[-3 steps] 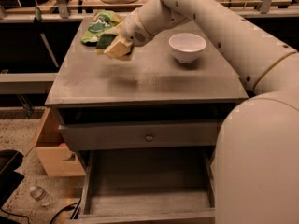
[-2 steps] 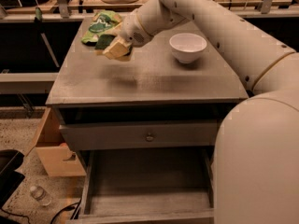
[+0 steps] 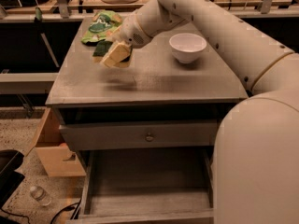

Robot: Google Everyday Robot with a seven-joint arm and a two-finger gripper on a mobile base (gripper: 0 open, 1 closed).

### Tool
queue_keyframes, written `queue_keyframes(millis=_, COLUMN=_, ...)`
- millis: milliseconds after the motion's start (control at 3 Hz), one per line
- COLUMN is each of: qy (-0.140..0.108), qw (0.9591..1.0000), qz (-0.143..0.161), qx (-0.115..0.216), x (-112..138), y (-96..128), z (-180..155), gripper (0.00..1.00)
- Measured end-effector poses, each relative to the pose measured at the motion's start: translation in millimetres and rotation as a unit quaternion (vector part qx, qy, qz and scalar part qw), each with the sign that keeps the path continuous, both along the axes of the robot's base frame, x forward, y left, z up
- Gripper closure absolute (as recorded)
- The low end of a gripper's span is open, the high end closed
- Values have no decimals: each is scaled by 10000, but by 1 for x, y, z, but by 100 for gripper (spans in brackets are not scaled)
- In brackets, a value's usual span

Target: Pick sponge from middle drawer and place on counter

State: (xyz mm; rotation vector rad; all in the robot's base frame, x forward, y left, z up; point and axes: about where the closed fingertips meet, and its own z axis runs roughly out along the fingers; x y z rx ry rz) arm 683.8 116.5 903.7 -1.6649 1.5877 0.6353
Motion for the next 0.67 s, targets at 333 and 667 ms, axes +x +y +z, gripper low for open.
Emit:
queue_keyframes(millis=333, qy=16, qw=10000, qz=22, qx=-2, x=-1, y=3, z=-2, gripper=0)
queue_keyframes(millis=667, qy=16, qw=10000, qz=22, qx=-2, x=-1, y=3, z=-2, gripper=0)
